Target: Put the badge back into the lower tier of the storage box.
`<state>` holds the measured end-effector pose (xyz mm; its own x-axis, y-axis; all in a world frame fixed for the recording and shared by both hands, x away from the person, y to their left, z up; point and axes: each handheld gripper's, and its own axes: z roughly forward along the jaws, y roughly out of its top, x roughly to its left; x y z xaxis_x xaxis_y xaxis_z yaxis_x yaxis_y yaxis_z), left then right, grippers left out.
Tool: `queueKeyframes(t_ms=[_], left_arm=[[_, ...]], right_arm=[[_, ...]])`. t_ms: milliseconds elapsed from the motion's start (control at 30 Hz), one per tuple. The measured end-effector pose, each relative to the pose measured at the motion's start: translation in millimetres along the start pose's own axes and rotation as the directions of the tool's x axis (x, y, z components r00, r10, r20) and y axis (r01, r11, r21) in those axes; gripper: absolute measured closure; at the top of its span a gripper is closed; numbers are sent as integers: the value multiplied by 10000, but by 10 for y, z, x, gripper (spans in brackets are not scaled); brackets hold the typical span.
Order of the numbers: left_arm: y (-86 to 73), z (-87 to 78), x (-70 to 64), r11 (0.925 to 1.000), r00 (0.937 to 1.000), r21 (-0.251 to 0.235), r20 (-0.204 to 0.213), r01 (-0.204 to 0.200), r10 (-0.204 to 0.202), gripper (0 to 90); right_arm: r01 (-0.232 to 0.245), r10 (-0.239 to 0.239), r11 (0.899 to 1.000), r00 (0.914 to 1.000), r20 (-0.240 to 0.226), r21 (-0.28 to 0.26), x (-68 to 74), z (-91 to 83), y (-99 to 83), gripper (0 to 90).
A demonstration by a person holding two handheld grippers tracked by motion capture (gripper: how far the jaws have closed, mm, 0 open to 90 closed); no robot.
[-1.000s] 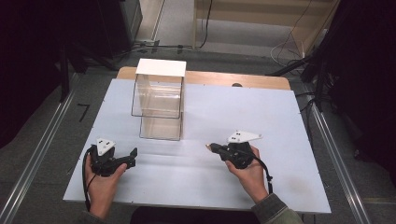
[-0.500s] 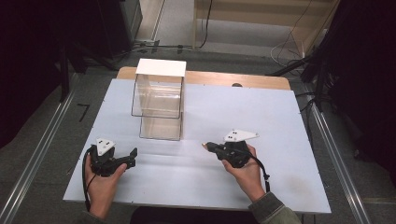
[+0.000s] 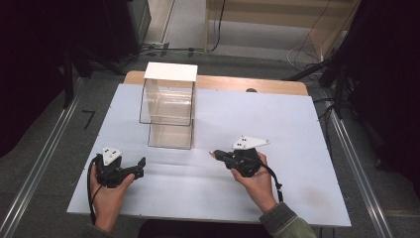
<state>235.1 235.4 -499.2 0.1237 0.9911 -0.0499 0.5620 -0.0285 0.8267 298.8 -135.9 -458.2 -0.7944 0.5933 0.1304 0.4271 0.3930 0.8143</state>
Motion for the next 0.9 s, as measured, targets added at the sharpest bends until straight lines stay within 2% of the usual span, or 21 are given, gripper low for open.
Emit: queueKeyframes(t_ms=[900], left_arm=[[-2,-1,6,10000,10000,-22,24,43,-43,48]], right_arm=[[173,-179,9996,9995,-273,-211,123,137,161,866]])
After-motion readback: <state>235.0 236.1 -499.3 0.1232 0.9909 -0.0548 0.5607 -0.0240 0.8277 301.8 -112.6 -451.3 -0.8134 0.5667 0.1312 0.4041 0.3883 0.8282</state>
